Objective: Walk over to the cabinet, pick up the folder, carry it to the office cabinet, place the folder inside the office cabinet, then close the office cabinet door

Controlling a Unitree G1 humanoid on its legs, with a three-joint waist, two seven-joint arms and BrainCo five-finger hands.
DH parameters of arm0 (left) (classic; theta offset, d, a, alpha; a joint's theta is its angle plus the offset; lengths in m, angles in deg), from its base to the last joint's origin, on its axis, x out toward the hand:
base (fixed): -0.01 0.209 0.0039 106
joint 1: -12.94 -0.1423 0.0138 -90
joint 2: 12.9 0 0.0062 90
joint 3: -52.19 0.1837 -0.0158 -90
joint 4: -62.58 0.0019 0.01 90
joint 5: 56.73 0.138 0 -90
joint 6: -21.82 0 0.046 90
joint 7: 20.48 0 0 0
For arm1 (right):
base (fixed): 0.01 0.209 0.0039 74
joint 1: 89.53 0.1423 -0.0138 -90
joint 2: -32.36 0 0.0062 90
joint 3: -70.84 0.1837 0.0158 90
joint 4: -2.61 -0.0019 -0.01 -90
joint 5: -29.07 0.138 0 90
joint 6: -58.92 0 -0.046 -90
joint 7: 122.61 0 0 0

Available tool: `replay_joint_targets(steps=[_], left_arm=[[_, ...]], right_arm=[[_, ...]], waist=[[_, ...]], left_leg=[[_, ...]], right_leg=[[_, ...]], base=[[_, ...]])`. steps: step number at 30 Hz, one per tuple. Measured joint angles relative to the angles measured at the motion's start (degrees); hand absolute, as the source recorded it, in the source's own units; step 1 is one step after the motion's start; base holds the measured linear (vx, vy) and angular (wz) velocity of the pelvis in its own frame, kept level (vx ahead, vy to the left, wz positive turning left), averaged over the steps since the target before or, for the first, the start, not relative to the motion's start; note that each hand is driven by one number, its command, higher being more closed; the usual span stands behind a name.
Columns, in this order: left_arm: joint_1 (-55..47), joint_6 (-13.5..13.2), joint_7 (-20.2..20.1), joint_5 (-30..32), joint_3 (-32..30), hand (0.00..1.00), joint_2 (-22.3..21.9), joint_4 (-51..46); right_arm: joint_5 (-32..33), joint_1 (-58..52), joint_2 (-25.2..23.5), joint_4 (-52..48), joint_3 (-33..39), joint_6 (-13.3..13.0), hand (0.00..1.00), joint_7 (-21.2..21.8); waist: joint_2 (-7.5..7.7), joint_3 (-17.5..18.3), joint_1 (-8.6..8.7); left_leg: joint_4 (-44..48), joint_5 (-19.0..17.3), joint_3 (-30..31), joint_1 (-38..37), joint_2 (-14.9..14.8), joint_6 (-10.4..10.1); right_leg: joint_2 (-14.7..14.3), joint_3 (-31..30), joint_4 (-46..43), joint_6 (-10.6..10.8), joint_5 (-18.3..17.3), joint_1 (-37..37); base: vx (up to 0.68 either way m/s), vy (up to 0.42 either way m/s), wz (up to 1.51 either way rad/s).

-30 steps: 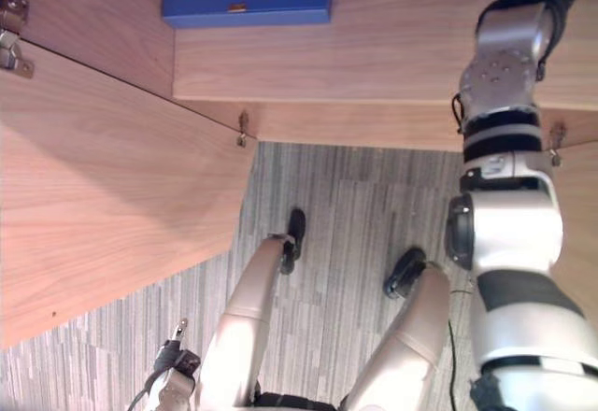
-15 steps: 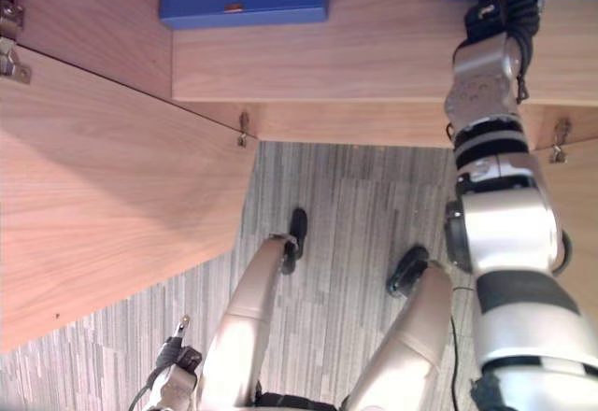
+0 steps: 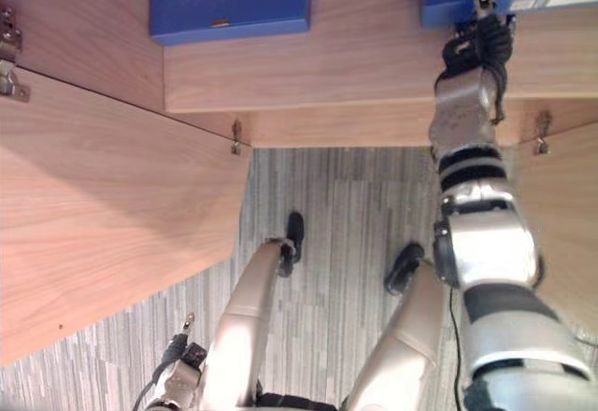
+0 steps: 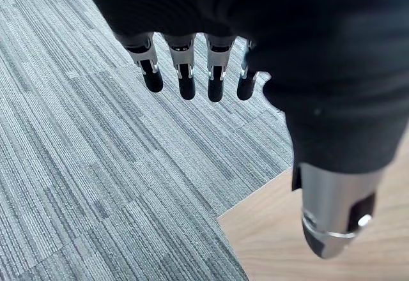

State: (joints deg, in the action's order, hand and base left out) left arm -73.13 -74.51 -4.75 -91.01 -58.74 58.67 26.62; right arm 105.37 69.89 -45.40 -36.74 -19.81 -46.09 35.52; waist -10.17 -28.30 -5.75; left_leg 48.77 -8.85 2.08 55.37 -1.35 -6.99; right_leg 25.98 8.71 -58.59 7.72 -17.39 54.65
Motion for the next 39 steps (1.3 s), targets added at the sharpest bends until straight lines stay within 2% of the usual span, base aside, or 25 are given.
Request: replay_joint_targets(steps=[1,2,5,9,10,15,19,23,27,30,33,37,39], left_arm=[[0.12,0.05,0.0,-0.02,-0.58,0.0,0.0,0.0],[0.19,0.19,0.0,-0.02,-1.54,0.0,0.03,-0.02],[0.18,0.43,0.0,-0.28,-2.78,0.0,0.04,0.03],[0.19,0.82,0.01,-0.38,-2.78,0.0,0.21,0.01],[0.19,0.88,0.03,-0.37,-2.78,0.0,0.58,0.02],[0.1,0.88,0.07,-0.3,-2.79,0.0,1.01,0.15],[0.11,0.87,0.08,-0.27,-2.79,0.0,2.39,0.53],[0.05,0.85,0.07,0.01,-2.78,0.0,3.46,0.57],[-0.06,0.45,-0.04,0.02,-2.75,0.0,4.16,0.59],[-0.55,0.16,-0.56,0.02,-2.59,0.0,5.28,0.65],[-0.82,-0.33,-1.32,0.02,-2.05,0.0,6.65,1.35],[-0.88,-0.87,-2.14,0.36,-1.51,0.0,7.18,3.48],[-0.93,-1.01,-2.54,0.83,-0.44,0.0,7.59,4.45]], right_arm=[[1.15,-1.53,-0.96,-2.4,1.84,-0.87,0.0,0.44],[2.2,-4.6,-2.97,-7.0,4.64,-3.07,0.0,0.86],[3.51,-11.63,-8.24,-18.86,10.25,-7.2,0.0,0.9],[3.38,-17.46,-11.76,-24.57,13.78,-11.15,0.0,0.1],[3.33,-19.22,-13.31,-26.86,15.61,-12.62,0.0,-0.24],[2.65,-22.64,-13.92,-32.76,17.09,-15.99,0.0,-0.11],[1.16,-24.42,-14.37,-33.24,16.83,-16.31,0.0,0.44],[0.53,-26.84,-14.82,-34.76,13.54,-14.65,0.0,2.02],[-1.05,-27.45,-14.07,-34.72,7.67,-9.12,0.0,5.48],[-2.1,-27.32,-12.51,-34.73,3.38,-6.78,0.0,6.99],[-6.65,-26.57,-9.8,-34.64,-1.24,-3.62,0.0,8.81],[-21.76,-27.0,-5.56,-34.57,-8.95,1.68,0.0,10.32],[-24.62,-27.51,-4.89,-33.19,-10.71,2.59,0.0,10.77]], waist=[[0.0,0.0,0.12],[0.02,-0.01,0.28],[0.12,-0.07,0.5],[0.69,-0.07,1.01],[1.28,-0.06,1.22],[1.7,-0.13,1.75],[2.68,-0.13,1.8],[3.16,-0.25,1.87],[3.55,-0.24,1.55],[4.36,0.06,1.32],[5.11,0.38,1.19],[5.29,0.47,1.16],[5.29,0.47,1.09]], left_leg=[[-0.22,0.08,-0.11,-0.07,0.0,0.05],[-0.61,0.21,-0.26,-0.24,-0.04,0.07],[-0.92,0.21,-0.47,-0.51,-1.13,0.06],[-1.67,0.27,-0.79,-1.65,-1.76,-0.03],[-2.44,0.47,-1.0,-2.35,-1.94,-0.18],[-3.55,0.93,-1.21,-2.55,-2.6,-0.23],[-3.58,0.96,-1.2,-2.64,-3.26,-0.31],[-3.64,1.03,-1.17,-2.71,-3.72,-0.44],[-5.55,1.57,-1.67,-3.95,-4.64,-0.48],[-7.13,1.95,-1.94,-5.65,-4.88,-0.44],[-8.69,2.49,-1.81,-6.53,-4.86,-0.42],[-10.22,2.77,-1.86,-7.45,-4.83,-0.35],[-10.76,2.81,-1.76,-8.31,-4.83,-0.36]], right_leg=[[0.0,0.0,0.17,-0.03,0.1,-0.01],[-0.03,0.01,0.53,-0.06,0.28,-0.04],[-1.26,0.21,1.85,-0.56,1.1,-0.52],[-1.89,0.23,2.72,-0.74,1.48,-1.45],[-2.03,0.22,3.12,-0.88,1.57,-1.75],[-2.88,0.26,4.23,-1.16,2.16,-1.71],[-3.65,0.26,4.31,-1.4,2.31,-1.71],[-4.1,0.31,4.53,-1.63,2.45,-1.73],[-5.28,0.68,7.45,-2.64,4.13,-2.96],[-5.67,0.92,9.18,-2.68,4.72,-4.6],[-5.75,1.62,10.53,-2.77,5.07,-5.67],[-5.9,2.04,11.96,-2.77,5.35,-6.65],[-5.99,2.35,12.63,-2.76,5.37,-7.74]], base=[[0.09,0.008,-0.04],[0.09,0.002,-0.04],[0.09,0.005,-0.14],[0.07,0.008,-0.12],[0.04,-0.003,-0.08],[0.04,0.006,-0.07],[0.05,0.002,-0.06],[0.04,0.008,-0.05],[0.03,0.042,-0.14],[0.04,0.052,-0.08],[0.06,0.033,0.04],[0.07,0.036,0.01],[0.07,0.026,0.01]])
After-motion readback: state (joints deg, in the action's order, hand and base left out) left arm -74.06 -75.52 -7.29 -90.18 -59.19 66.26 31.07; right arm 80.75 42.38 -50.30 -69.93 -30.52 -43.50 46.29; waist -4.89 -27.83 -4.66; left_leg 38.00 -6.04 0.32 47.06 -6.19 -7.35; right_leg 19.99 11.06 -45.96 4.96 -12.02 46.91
